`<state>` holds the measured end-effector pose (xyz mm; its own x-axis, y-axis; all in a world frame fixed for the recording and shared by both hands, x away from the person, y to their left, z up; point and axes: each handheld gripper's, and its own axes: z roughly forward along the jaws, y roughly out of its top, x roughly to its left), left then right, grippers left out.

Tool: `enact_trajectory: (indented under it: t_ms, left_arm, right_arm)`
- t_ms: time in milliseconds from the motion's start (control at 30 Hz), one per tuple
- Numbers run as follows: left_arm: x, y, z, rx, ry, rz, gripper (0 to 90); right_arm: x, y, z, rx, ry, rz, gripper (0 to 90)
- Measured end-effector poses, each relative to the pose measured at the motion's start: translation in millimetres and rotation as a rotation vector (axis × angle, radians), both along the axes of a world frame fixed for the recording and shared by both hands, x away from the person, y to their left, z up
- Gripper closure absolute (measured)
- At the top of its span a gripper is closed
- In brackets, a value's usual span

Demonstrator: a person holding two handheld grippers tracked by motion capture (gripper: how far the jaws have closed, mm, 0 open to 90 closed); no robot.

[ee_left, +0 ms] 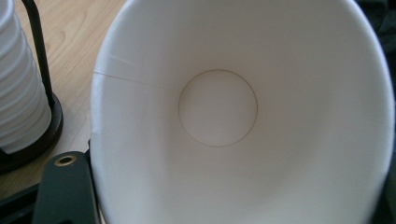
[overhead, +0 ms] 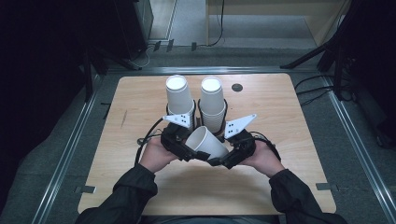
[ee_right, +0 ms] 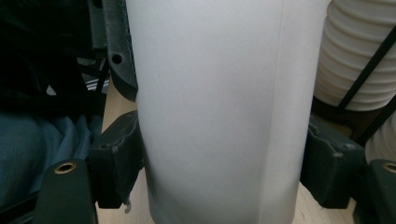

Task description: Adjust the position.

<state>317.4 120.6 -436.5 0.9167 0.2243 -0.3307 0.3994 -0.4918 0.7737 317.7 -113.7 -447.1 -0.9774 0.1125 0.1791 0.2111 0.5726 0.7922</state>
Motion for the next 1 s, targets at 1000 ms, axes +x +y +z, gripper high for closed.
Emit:
enact_trajectory:
  t_ms: [1000]
  left_arm:
    - [7.6,21.6,3.5,0.124,-0.013,0.035,22.9]
  right_arm:
    - [0.5,-13.6,-1.5,-0.096,0.012,-0.074,16.0]
